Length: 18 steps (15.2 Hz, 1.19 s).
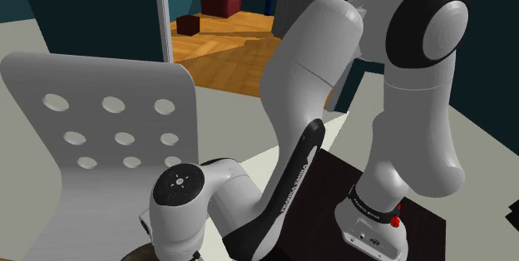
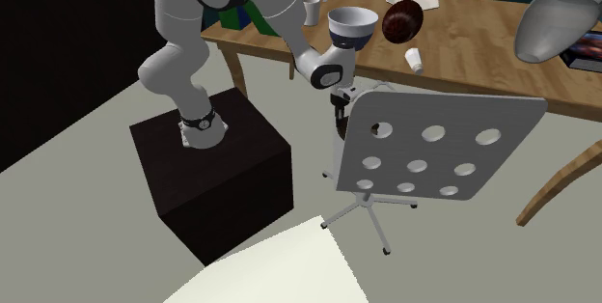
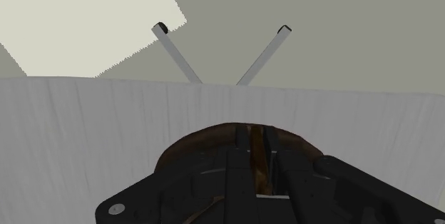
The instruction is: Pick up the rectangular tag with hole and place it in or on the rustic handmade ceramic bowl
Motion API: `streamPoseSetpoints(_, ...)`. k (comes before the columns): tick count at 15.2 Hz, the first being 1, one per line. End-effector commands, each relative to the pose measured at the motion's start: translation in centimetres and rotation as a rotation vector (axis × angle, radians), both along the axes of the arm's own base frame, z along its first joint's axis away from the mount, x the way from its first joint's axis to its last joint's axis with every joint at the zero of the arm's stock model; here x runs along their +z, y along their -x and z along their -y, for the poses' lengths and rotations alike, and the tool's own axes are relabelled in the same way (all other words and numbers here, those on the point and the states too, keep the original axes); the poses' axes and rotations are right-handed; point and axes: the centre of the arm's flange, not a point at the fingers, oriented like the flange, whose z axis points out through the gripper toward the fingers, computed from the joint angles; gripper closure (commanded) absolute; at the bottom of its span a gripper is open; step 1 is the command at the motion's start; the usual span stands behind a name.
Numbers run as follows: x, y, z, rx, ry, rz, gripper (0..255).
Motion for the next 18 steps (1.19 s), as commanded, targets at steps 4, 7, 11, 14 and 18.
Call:
streamPoseSetpoints(4, 0.0, -0.1, 0.0, -0.001, 0.000, 0.000, 0)
streamPoseSetpoints(7, 0.0, -0.1, 0.0, -0.001, 0.000, 0.000, 0)
streamPoseSetpoints(11, 5.0, 0.3, 0.2, -0.001, 0.000, 0.000, 0)
streamPoseSetpoints(14, 5.0, 0.3, 0.2, -0.001, 0.000, 0.000, 0)
streamPoseSetpoints(18, 5.0, 0.3, 0.2, -0.001, 0.000, 0.000, 0)
